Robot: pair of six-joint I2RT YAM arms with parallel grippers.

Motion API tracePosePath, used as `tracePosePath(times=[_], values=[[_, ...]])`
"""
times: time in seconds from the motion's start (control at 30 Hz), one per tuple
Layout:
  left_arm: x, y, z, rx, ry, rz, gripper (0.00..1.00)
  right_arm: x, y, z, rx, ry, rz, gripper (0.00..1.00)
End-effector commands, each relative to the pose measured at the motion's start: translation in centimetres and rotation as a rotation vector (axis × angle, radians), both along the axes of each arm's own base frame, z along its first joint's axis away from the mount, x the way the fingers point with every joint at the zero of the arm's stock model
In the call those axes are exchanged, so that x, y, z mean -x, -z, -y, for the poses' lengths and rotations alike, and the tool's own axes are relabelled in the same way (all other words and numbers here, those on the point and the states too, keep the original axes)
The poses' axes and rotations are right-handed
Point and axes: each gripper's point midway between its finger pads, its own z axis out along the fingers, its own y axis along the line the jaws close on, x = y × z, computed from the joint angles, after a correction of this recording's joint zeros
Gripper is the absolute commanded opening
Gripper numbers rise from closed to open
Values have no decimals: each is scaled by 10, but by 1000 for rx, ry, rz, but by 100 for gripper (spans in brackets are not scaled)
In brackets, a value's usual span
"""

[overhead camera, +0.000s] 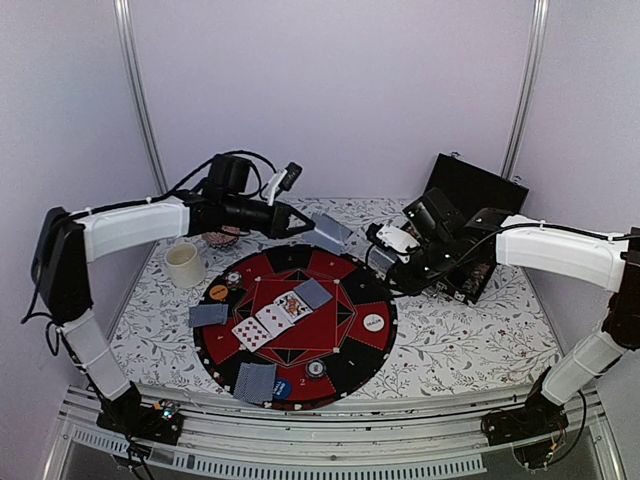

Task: Distribute texas hold em gaming equipment

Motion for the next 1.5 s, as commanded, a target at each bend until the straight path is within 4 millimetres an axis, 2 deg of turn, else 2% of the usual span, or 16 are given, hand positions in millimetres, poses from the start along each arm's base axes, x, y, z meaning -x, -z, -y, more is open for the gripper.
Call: tracePosePath(times=[0.0, 0.1, 0.13, 0.17, 0.33, 0.43, 0.67, 0.8, 1.03, 1.2, 1.47], values=[[32, -53, 1, 207, 86, -12, 0, 4, -25, -10, -84, -46, 28, 39], [45, -55, 4, 270, 135, -97, 0, 8, -29, -15, -106, -71, 27, 39], [49, -55, 5, 294, 146, -140, 0, 6, -43, -20, -128, -77, 51, 39], [52, -56, 7, 316, 161, -166, 0, 7, -46, -22, -134, -83, 57, 39], [56, -53, 12, 351, 185, -224, 0, 13, -48, -33, -138, -112, 54, 39], [62, -58, 13, 404, 216, -233, 0, 16, -53, -38, -156, -127, 57, 39], [65, -52, 15, 408, 240, -276, 0, 17, -54, -45, -143, -141, 65, 40], [67, -62, 12, 429, 246, -250, 0, 17, -57, -46, -142, -144, 70, 39], [53, -75, -11, 403, 128, -166, 0, 18, -58, -39, -131, -134, 89, 39], [60, -92, -14, 444, 146, -138, 0, 19, -58, -40, -137, -141, 84, 39], [68, -70, -4, 477, 172, -255, 0, 20, -72, -48, -186, -161, 94, 40]])
